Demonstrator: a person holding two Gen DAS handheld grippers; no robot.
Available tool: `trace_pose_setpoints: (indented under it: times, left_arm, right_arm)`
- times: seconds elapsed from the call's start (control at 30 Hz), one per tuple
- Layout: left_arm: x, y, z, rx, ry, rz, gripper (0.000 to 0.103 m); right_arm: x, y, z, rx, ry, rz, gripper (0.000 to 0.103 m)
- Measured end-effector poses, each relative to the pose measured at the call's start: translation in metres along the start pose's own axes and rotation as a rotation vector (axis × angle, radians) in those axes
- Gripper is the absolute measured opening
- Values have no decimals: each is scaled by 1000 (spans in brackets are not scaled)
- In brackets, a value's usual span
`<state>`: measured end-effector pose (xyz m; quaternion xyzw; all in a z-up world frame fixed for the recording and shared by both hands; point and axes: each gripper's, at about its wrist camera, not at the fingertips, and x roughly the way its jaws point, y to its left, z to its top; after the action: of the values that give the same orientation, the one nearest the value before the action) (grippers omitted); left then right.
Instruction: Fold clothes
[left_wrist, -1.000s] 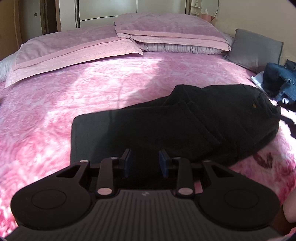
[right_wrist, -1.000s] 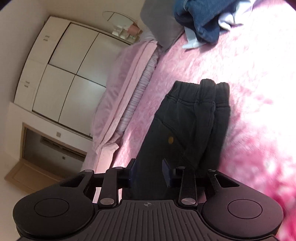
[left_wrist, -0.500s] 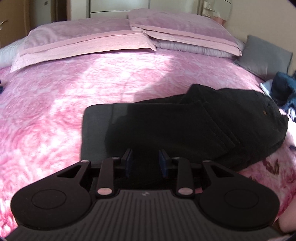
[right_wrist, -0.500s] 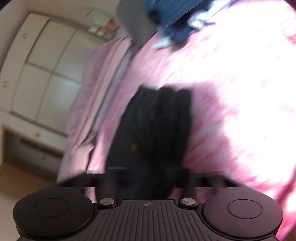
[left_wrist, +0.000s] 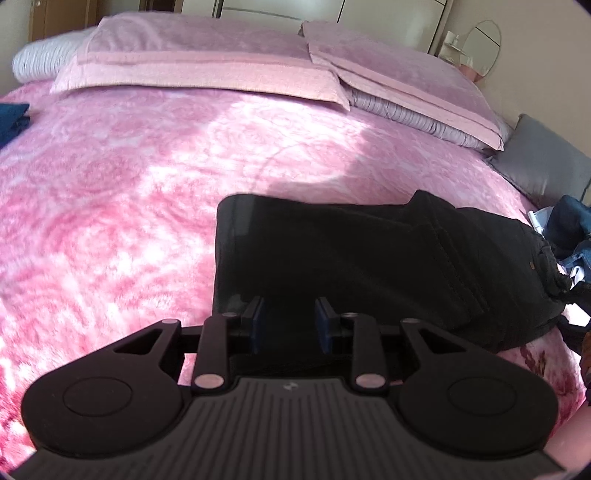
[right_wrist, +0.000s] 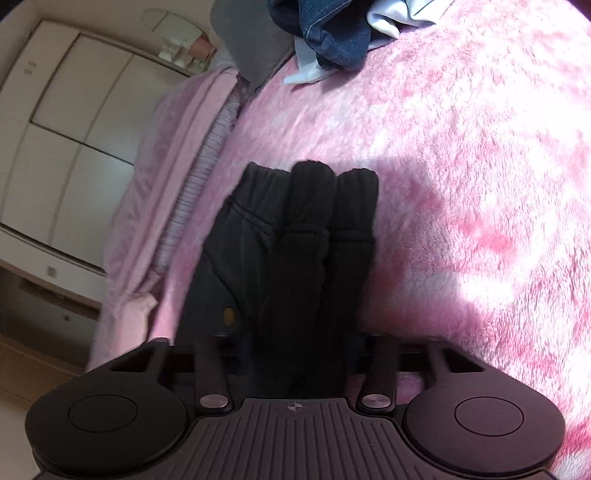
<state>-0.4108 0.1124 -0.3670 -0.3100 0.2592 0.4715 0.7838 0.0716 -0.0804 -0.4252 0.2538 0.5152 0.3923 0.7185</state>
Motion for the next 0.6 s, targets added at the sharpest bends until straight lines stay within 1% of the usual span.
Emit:
trace_pose_setpoints:
  times: [0.03, 0.1, 0.13, 0.2, 0.27, 0.3, 0.33, 0.4, 0.5, 0.57, 0.6]
  left_arm:
    - [2, 3, -1, -14, 3, -8, 25]
    - [4, 7, -2, -34, 6, -20, 25]
    - [4, 8, -1, -37, 5, -24, 24]
    - [4, 11, 1, -49, 0, -30, 24]
    - [-1, 17, 2, -66, -9, -37, 23]
    - [-3, 21, 2, -79, -16, -36, 23]
    - [-6, 26, 3, -92, -22, -36, 22]
    - [-12, 37, 3, -129, -31, -39, 21]
    - [-22, 60, 0, -193, -42, -44, 21]
    - [-30, 75, -4, -236, -49, -40, 21]
    - [-33, 83, -6, -257, -51, -37, 21]
  right_arm:
    - [0, 0, -1, -15, 4, -3, 28]
    - [-1, 3, -2, -53, 11, -22, 26]
    - [-1, 9, -3, -85, 13, -54, 25]
    - [-1, 30, -9, -191, 8, -141, 23]
    - [7, 66, -24, -387, -35, -255, 20]
    - [8, 87, -37, -509, -73, -305, 18]
    - [8, 108, -52, -633, -125, -334, 16]
    - [0, 150, -82, -839, -229, -309, 16]
    - [-15, 207, -141, -1154, -342, -173, 16]
    - [-25, 233, -192, -1371, -390, -68, 16]
    - [-29, 241, -220, -1478, -398, -13, 17]
